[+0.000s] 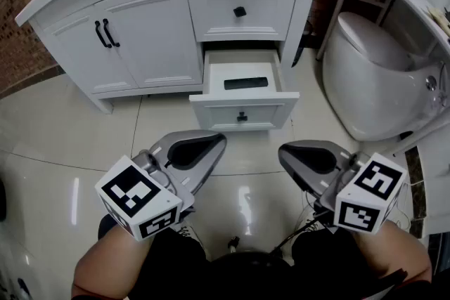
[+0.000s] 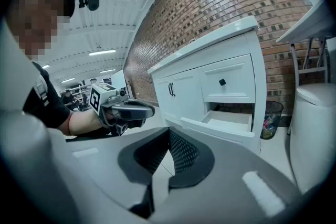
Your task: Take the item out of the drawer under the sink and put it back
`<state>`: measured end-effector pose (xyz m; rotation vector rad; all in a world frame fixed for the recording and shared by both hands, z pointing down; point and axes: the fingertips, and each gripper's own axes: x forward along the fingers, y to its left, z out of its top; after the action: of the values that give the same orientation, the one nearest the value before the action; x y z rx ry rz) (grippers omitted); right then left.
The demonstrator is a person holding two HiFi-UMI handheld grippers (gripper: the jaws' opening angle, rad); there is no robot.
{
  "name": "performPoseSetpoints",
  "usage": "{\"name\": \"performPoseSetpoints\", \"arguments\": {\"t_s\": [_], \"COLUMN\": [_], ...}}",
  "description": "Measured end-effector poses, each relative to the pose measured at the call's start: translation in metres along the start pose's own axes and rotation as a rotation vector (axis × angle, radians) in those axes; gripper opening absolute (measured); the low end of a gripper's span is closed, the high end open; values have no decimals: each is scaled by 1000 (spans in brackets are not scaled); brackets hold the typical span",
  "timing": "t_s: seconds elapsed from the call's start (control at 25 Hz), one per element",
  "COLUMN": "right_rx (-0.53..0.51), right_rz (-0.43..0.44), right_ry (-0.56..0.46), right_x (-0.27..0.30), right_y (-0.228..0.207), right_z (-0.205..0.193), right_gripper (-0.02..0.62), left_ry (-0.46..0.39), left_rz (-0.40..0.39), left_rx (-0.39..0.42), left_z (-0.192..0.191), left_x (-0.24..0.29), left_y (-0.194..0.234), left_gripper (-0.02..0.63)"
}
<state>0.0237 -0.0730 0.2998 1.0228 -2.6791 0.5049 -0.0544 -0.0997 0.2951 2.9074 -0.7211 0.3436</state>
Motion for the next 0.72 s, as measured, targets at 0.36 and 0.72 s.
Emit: {"name": "performPoseSetpoints", "arguments": {"t_s": [0.36, 0.72], "right_rx": [0, 17], "right_rz": [-2, -9], "right_ry": [-4, -10], "right_x": [1, 4], "right_y": [0, -4], "right_z": [1, 2], "right_gripper": [3, 3], "left_ry": [3, 20], "left_rz": [-2, 54], "left_rx": [16, 125], "left_z": [0, 6], "left_x": [2, 4], "left_y": [-1, 9], "left_gripper": [5, 5]}}
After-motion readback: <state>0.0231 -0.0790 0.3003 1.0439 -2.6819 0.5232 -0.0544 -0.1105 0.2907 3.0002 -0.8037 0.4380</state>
